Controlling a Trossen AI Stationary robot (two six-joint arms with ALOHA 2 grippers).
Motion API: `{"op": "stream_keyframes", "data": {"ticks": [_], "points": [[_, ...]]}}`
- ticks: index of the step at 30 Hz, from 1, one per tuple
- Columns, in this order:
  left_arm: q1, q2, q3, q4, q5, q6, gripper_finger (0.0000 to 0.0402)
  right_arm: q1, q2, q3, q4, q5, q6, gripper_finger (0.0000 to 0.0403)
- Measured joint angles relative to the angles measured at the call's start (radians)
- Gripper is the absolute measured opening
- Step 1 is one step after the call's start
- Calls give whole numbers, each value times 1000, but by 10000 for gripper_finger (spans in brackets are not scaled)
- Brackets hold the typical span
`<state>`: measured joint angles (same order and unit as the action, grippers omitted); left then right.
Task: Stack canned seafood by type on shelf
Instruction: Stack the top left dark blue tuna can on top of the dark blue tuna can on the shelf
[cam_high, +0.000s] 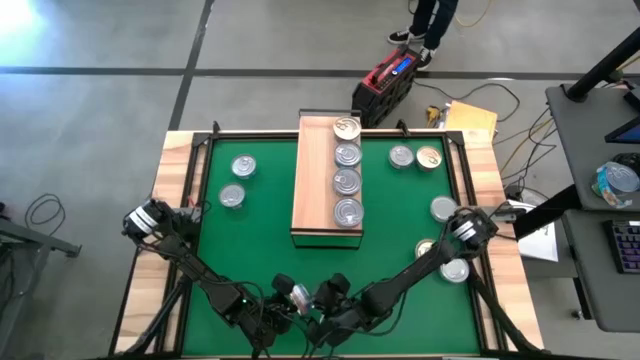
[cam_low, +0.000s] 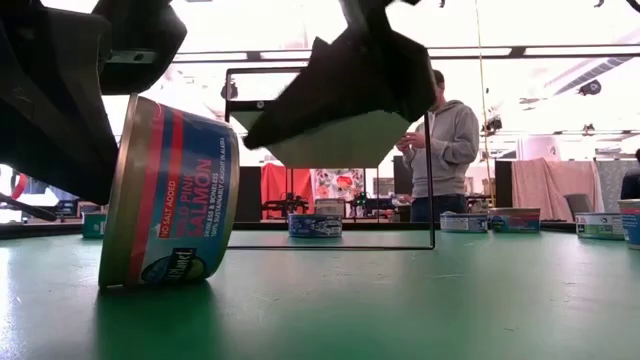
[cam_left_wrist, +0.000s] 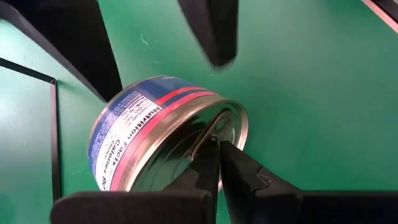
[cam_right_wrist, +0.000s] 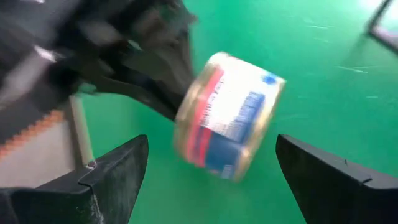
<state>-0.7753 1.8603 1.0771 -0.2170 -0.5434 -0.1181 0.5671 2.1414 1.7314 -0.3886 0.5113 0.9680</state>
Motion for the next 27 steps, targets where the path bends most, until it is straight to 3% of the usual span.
{"op": "stream_keyframes", "data": {"ticks": [3,12,16,23,27], "points": [[0,0,0,2,-1,-1,0,-4,54,97,-125,19,5,343],[-1,1,-2,12,-22,-3,0,-17,178,324,-250,29,-11,343],[-2,1,-3,12,-24,-3,0,-22,185,337,-296,29,-19,336],[-3,1,-6,12,-24,-3,0,-25,185,327,-290,12,-236,296],[-3,1,-6,12,-23,-3,0,-29,185,321,-296,14,-266,272]]}}
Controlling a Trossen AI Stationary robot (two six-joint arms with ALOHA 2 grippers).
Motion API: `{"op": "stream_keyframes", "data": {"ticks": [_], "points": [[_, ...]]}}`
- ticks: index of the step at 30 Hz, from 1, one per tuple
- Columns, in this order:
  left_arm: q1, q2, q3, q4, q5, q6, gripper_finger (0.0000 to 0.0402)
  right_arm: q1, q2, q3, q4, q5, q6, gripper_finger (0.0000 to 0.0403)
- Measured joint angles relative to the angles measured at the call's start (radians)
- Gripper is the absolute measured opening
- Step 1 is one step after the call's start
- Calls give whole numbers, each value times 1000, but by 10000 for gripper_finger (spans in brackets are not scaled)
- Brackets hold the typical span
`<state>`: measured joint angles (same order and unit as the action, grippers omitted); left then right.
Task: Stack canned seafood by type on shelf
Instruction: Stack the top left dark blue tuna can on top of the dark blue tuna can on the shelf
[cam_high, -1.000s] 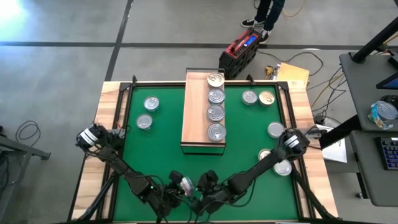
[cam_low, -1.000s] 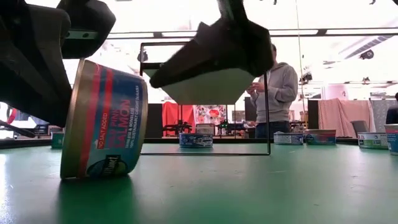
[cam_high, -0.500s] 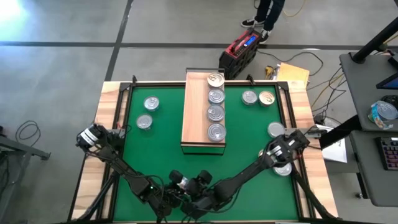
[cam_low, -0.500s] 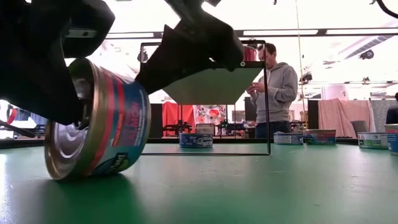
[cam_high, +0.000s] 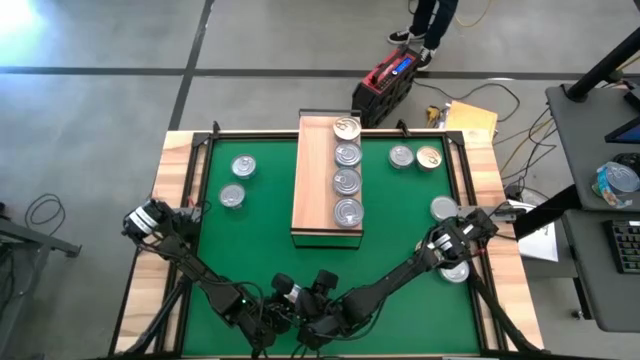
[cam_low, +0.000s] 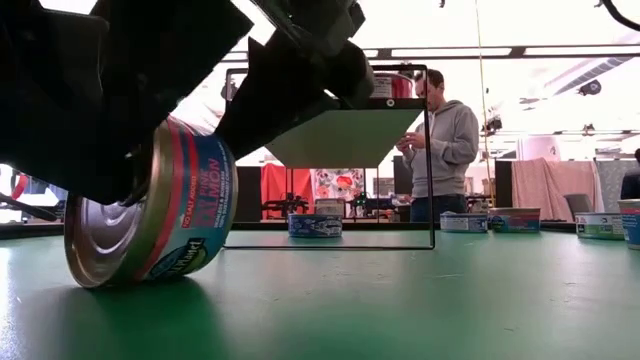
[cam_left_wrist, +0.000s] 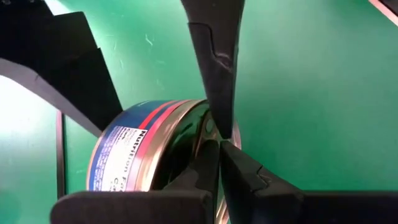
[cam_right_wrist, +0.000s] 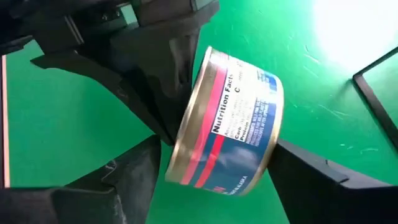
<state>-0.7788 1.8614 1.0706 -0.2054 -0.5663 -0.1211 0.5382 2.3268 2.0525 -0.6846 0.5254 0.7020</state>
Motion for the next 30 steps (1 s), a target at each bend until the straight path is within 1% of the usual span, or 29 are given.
{"op": "stream_keyframes", "data": {"ticks": [3,11,14,18,19,23,25,30], "points": [[0,0,0,0,0,0,0,-11,0,-2,-1,-3,42,267],[0,0,-8,1,2,-3,0,-18,0,-33,20,-9,33,287],[-4,0,-9,3,1,-2,0,-19,0,-44,22,-10,54,266],[-13,0,-9,19,-1,3,0,-18,0,-54,23,-10,58,199],[-13,0,-9,22,-1,3,0,-19,0,-56,24,-8,58,188],[-26,-8,-9,12,-4,8,0,-20,0,-56,23,-8,65,187],[-36,-23,-9,13,-25,16,0,-20,-4,-52,7,-11,73,187],[-70,-62,-6,7,-57,39,0,-16,-45,-53,-31,-49,114,187]]}}
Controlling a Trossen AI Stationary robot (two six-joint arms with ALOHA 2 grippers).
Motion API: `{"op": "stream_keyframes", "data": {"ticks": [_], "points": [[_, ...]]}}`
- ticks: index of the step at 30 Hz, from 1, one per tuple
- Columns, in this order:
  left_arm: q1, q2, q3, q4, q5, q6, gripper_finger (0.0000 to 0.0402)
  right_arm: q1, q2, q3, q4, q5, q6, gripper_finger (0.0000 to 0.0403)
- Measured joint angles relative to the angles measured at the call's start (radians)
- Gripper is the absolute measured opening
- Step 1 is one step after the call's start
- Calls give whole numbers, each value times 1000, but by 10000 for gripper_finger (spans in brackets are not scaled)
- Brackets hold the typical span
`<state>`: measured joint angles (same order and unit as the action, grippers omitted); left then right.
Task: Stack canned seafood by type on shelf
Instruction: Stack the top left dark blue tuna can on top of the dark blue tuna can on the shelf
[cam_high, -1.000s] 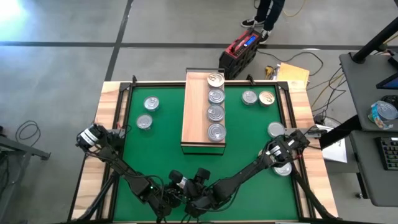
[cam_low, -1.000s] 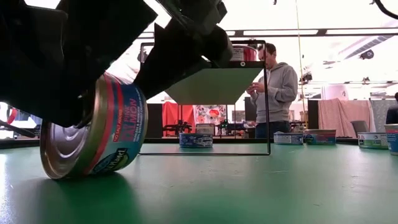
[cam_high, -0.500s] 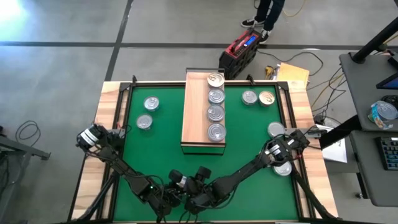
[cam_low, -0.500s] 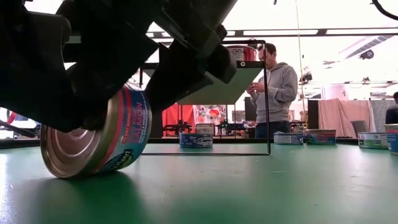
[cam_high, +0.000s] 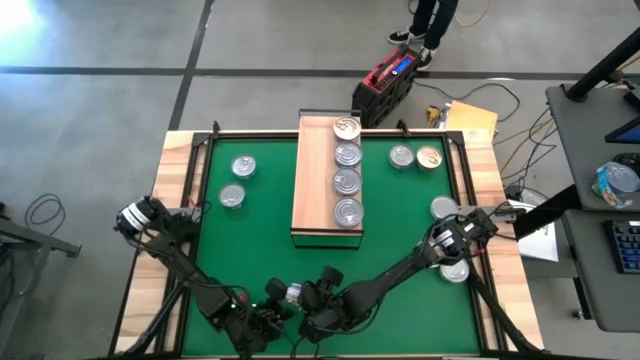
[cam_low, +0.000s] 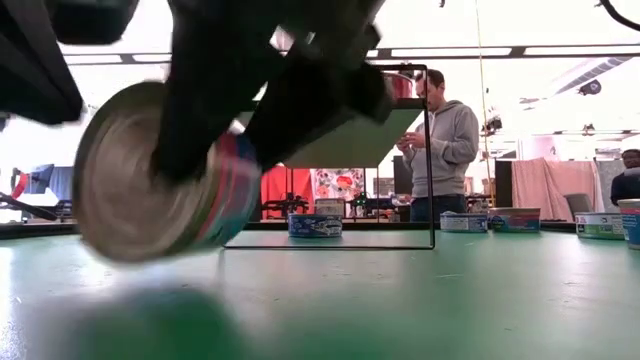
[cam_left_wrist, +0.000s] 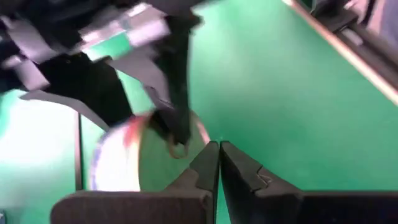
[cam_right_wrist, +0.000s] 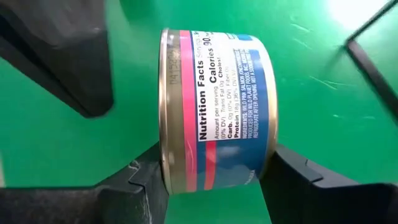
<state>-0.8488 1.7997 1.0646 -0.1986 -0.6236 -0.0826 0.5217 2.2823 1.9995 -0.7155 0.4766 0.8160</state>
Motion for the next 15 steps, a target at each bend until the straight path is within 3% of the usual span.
{"op": "stream_keyframes", "data": {"ticks": [4,15], "points": [[-28,-16,1,3,-21,-1,0,11,-56,-1,-31,-32,38,187],[-105,-34,2,-22,-226,-4,0,28,-248,-9,-225,-88,127,187]]}}
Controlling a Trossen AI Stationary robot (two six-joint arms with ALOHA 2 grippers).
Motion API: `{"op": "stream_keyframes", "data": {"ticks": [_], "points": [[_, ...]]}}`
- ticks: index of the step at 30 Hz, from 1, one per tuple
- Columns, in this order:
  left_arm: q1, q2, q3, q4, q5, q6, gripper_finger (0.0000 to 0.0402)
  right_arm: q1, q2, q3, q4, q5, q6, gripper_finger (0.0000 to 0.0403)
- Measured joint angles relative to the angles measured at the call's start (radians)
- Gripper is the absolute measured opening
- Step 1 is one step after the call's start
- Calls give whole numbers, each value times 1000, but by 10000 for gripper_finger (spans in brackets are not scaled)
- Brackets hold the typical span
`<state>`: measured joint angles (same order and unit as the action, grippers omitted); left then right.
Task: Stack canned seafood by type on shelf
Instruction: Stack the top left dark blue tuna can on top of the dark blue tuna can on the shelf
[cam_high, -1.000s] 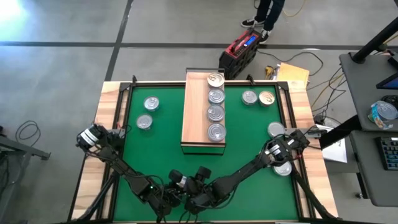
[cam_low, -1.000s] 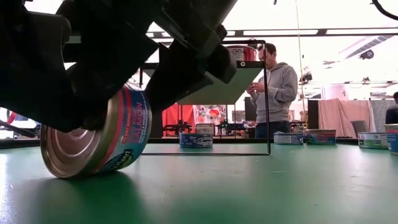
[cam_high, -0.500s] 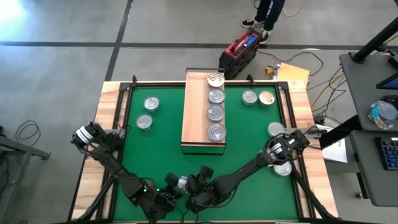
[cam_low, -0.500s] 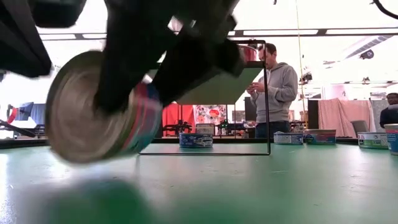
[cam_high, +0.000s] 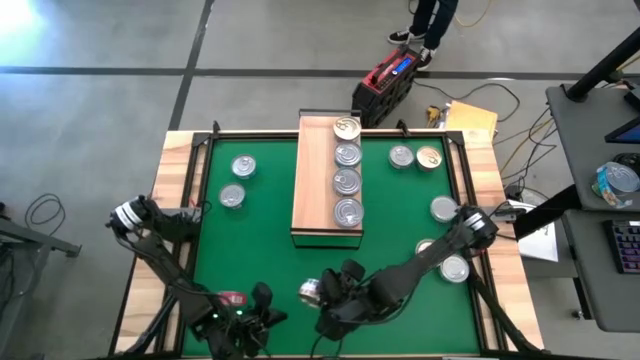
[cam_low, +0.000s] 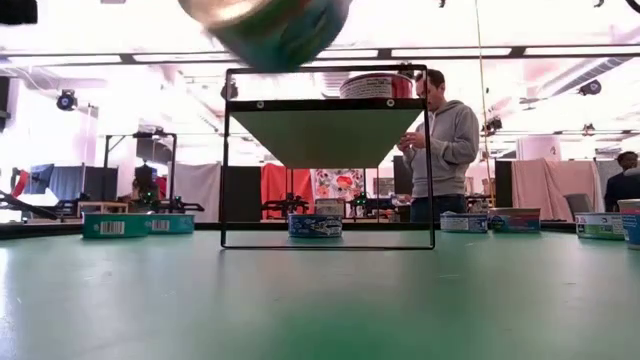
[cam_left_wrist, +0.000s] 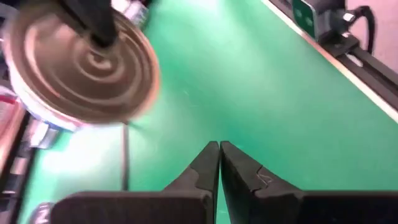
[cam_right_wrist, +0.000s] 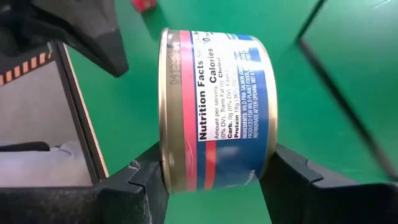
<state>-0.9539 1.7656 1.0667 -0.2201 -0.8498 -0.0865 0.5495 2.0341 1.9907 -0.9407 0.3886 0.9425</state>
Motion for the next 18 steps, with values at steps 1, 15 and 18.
{"op": "stream_keyframes", "data": {"ticks": [1,15,18], "points": [[-1,-2,0,-8,-5,0,0,-1,-19,0,-12,1,-5,187],[115,-39,0,-95,15,172,0,-230,-426,-209,121,-24,-342,187],[173,-45,0,-131,54,198,0,-340,-527,-312,243,-125,-427,187]]}}
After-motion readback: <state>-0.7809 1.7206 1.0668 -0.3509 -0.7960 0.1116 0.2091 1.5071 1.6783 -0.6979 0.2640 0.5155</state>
